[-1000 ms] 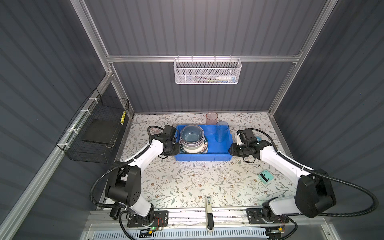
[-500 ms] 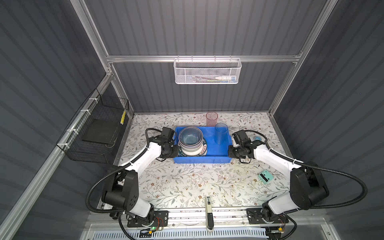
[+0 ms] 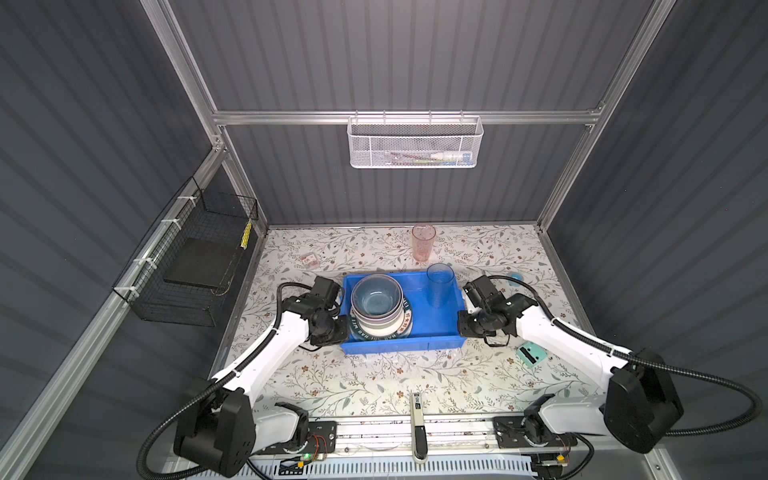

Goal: Place the mixed dishes into the plastic bin
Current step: 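Open the right gripper and move it to the pink cup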

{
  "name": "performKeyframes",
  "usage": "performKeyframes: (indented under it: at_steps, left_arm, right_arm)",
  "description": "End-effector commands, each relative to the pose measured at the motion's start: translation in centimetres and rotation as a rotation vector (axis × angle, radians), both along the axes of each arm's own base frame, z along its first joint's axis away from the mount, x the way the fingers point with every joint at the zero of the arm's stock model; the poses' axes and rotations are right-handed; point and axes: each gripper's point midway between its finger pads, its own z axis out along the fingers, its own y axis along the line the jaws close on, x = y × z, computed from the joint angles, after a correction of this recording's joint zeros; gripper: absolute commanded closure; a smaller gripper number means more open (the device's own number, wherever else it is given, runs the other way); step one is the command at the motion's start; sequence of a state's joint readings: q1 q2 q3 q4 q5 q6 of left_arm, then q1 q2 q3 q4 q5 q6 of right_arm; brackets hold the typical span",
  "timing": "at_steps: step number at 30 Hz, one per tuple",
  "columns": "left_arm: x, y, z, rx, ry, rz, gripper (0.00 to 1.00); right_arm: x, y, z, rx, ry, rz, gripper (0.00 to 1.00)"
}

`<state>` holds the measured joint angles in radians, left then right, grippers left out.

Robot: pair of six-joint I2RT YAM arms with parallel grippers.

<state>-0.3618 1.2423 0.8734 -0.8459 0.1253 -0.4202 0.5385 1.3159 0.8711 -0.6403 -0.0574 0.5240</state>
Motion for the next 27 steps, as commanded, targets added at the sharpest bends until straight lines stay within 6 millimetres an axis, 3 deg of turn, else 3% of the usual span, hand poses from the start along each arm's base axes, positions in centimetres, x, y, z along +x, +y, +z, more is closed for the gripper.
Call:
performKeyframes:
  at_steps: [1, 7, 10, 14, 17, 21, 27]
  left_arm:
    - [-2.3, 0.8, -0.4, 0.002, 0.092, 0.074, 0.96]
    - [-2.2, 0.7, 0.3, -0.005, 0.076, 0.055, 0.87]
    - [-1.5, 1.3, 1.7, 0.032, 0.04, 0.049, 0.79]
    - [-0.1, 1.4, 5.0, 0.045, -0.031, 0.046, 0.61]
    - [1.4, 1.5, 7.6, 0.058, -0.105, 0.042, 0.49]
    - [3.8, 2.1, 10.6, 0.11, -0.217, 0.04, 0.26]
    - [7.4, 2.4, 13.7, 0.152, -0.383, 0.04, 0.04]
  right_arm:
    - [-1.4, -0.8, 0.5, -0.006, 0.026, -0.006, 0.83]
    - [-1.5, -1.2, 1.4, -0.038, 0.024, 0.017, 0.59]
    - [-1.2, -1.8, 3.3, -0.067, -0.009, 0.037, 0.52]
    - [0.2, -2.6, 7.2, -0.1, -0.072, 0.053, 0.44]
    - [2.9, -3.0, 10.7, -0.076, -0.157, 0.042, 0.38]
    - [8.3, -2.8, 15.0, -0.039, -0.289, 0.037, 0.25]
    - [18.2, -0.9, 17.5, 0.027, -0.401, 0.034, 0.2]
